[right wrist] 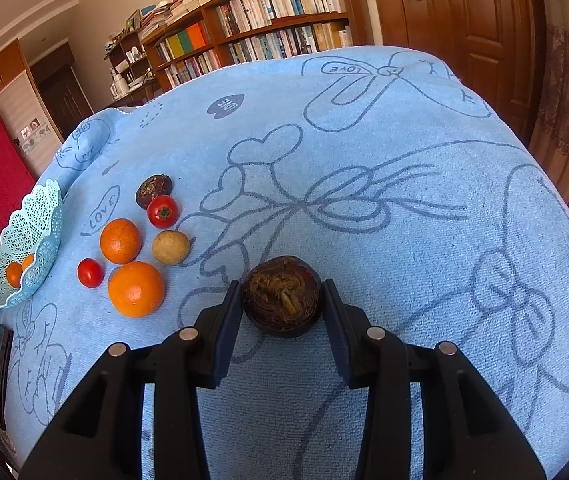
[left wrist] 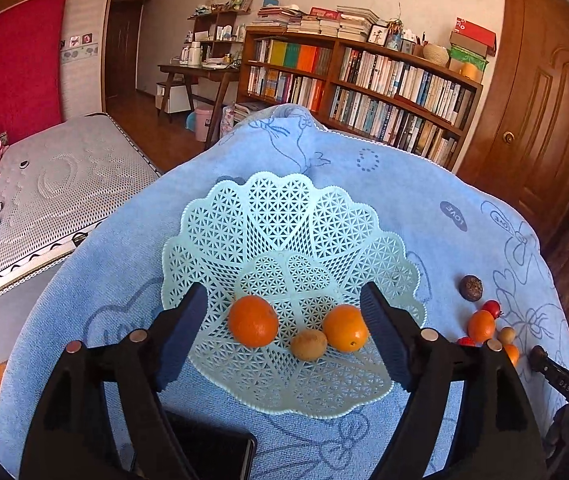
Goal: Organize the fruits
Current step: 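Carry the tangerine into the basket with the left tool and open it, then lower the dark brown fruit into the basket and open the right tool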
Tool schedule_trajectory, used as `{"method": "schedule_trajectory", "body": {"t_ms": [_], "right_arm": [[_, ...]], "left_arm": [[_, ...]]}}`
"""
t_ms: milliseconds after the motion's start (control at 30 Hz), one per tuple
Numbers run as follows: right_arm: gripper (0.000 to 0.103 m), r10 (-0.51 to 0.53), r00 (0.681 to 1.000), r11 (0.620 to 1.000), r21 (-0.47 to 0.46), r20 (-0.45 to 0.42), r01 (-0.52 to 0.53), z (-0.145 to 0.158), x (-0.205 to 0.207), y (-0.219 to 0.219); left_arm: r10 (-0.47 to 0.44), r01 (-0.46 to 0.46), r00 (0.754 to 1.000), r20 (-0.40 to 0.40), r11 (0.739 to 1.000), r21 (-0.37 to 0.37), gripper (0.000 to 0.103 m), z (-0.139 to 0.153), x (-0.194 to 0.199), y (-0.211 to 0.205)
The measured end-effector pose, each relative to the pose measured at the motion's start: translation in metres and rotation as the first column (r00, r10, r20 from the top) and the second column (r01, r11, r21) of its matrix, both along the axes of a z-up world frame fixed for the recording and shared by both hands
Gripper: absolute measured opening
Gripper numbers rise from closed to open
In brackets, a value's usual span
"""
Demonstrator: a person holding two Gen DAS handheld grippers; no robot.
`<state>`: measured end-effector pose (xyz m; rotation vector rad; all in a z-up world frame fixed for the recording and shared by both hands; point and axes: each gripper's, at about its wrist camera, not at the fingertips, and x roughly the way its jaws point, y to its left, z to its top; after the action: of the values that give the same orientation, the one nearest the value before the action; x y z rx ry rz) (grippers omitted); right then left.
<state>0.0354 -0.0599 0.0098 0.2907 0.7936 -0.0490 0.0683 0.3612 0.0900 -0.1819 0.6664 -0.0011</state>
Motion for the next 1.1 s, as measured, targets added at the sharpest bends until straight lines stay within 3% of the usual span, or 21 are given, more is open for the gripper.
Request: {"method": "schedule_trajectory", "body": {"t_ms": [333,500,733,867,1100], "right_arm": [[0.041,0.055,0.998,0.998,0.012,0.043,-0.055,0.025,0.008,0.033],[0.041,0.171,0.981,0.985,-0.007,0.092,-0.171,0.051,0.03,0.087],[0.041,0.334,0.932,0.942,-0.029,0.143,-0.333,0.077,0.062,0.173],[0.041,0.392,0.909,0.92,-0.032,0.139,-0.391,0.08,0.077,0.213],[0.041,0.429,0.898,0.903,-0.039,0.101,-0.427,0.071,0.105,0.251]], "left_arm": [[-0.01,0.01,0.999,0.044,1.0,-0.009,0.087,0.014,-0.01,0.009],[0.005,-0.004,0.999,0.052,1.0,-0.021,0.091,0.018,-0.011,0.02],[0.025,-0.023,0.998,0.059,0.999,-0.039,0.091,0.021,-0.012,0.033],[0.026,-0.023,0.998,0.063,0.998,-0.051,0.091,0.023,-0.012,0.036],[0.024,-0.02,0.998,0.056,0.997,-0.07,0.091,0.022,-0.01,0.038]]}}
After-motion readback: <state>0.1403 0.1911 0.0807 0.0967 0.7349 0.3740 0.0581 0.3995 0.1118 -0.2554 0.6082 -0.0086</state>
